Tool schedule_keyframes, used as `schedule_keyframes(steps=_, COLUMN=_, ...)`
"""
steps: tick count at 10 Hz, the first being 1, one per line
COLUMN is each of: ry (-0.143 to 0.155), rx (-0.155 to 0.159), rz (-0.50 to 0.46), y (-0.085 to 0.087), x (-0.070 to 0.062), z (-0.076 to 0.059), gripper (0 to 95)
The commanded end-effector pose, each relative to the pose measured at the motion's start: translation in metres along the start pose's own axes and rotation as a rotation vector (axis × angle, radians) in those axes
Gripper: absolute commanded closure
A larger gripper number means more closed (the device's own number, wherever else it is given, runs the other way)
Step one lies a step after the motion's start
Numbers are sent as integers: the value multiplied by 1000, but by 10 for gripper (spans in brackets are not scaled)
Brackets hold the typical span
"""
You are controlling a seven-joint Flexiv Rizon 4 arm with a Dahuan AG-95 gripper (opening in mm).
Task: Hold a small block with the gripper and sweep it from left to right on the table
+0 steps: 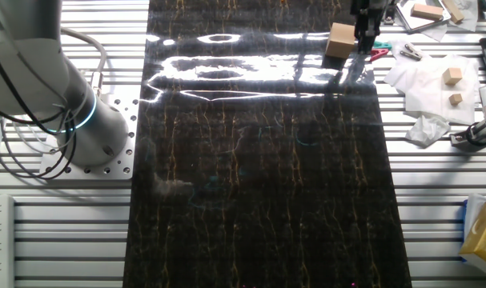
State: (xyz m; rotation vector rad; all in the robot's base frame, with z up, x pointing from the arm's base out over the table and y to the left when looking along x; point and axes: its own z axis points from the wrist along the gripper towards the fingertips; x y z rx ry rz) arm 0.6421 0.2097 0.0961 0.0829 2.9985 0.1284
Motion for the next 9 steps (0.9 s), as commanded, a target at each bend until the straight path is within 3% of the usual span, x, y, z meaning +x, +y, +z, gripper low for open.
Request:
schedule_keyframes(steps=1, ry=2, rx=46, rz=-22, y=-3, x=-1, z=-2, gripper=950)
schedule_keyframes(steps=9, ry=40, rx=46, rz=-45, y=-17, x=-6, z=-7, gripper=950)
